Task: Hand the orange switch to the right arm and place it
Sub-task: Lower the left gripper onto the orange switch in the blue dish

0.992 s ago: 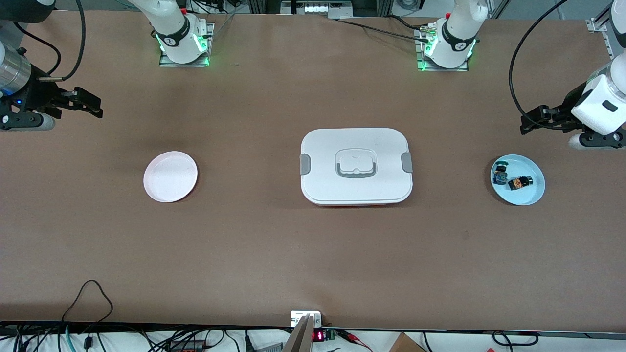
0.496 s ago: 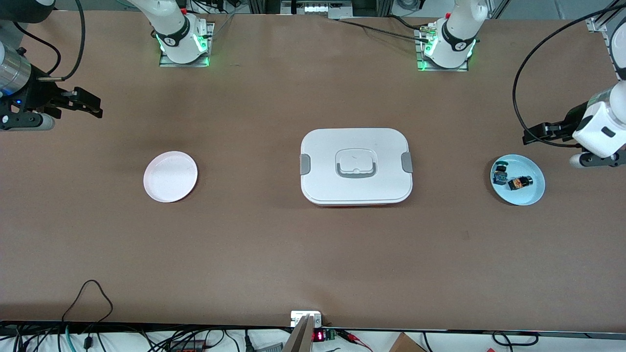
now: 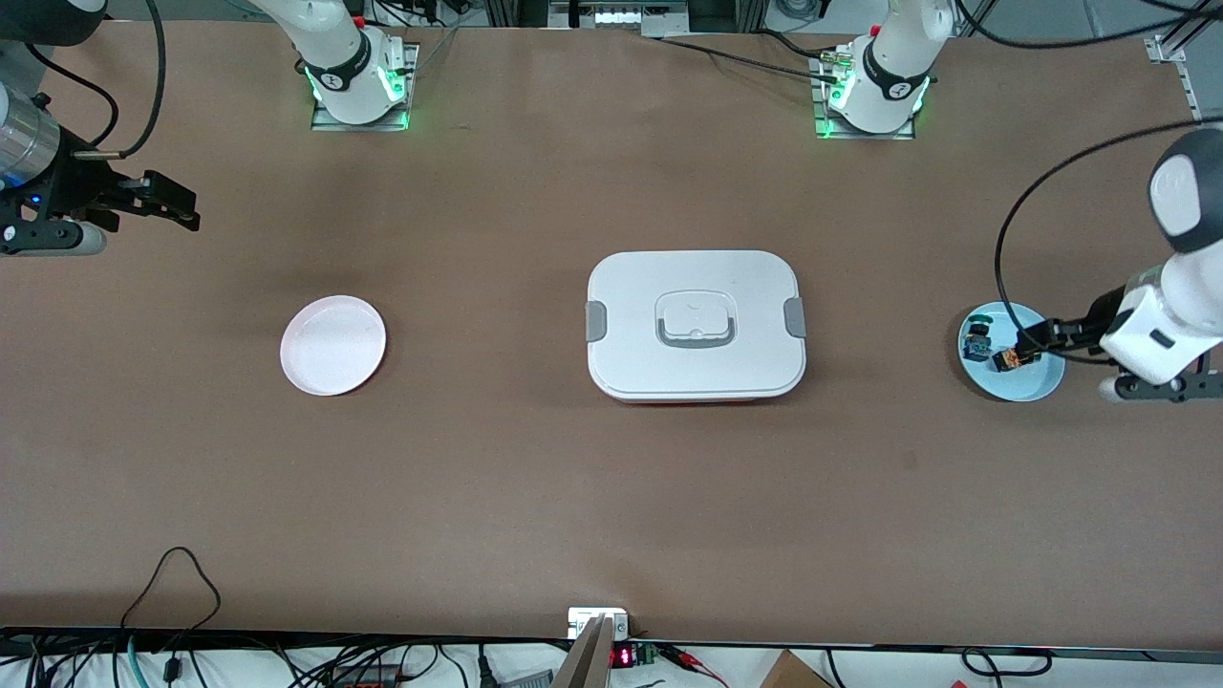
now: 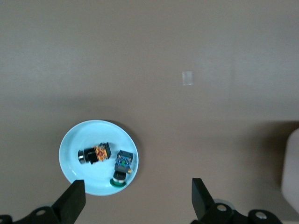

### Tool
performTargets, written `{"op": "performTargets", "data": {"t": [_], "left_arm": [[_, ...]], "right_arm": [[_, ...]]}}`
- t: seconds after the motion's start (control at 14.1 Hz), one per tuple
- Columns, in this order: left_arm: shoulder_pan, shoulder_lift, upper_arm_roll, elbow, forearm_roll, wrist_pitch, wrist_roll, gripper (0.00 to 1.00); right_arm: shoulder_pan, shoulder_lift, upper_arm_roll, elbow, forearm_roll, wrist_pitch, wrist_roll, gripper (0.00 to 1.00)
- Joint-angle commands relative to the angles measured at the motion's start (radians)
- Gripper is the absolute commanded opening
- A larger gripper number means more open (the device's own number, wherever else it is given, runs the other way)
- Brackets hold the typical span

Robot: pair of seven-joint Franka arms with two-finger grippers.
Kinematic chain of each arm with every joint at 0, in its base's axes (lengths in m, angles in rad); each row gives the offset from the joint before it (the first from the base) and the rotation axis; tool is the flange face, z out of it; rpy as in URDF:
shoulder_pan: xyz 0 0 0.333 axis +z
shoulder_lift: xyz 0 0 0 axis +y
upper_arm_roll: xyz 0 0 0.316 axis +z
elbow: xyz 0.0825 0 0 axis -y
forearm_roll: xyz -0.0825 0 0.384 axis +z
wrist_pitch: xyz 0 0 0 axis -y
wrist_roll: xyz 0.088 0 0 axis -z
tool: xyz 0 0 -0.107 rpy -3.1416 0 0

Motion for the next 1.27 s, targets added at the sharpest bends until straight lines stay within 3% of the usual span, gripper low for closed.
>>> {"op": "performTargets", "data": {"t": [0.0, 0.28, 0.5, 0.92, 1.2], "left_arm": [[0.036, 0.081, 0.000, 0.019, -0.001, 0.043, 0.039, 1.00], [0.096, 0.142, 0.003, -0.013, 0.002, 0.095, 0.036, 1.00], [0.147, 0.131, 0.001, -0.132, 0.071, 0.247, 0.039, 1.00], [0.213, 0.140, 0.000, -0.275, 0.071, 0.399, 0.045, 1.00], [0.213, 0.190, -0.003, -0.286, 0.066, 0.426, 0.034, 0.93]], "right_arm": [[-0.009, -0.015, 0.003, -0.014, 0.004, -0.001, 0.008, 1.00], [-0.010, -0.015, 0.003, -0.014, 0.006, 0.001, 0.008, 1.00], [-0.012, -0.013, 0.003, -0.014, 0.008, -0.001, 0.008, 1.00], [-0.012, -0.010, 0.003, -0.014, 0.012, -0.001, 0.008, 1.00], [-0.012, -0.010, 0.003, -0.014, 0.012, 0.002, 0.008, 1.00]]}}
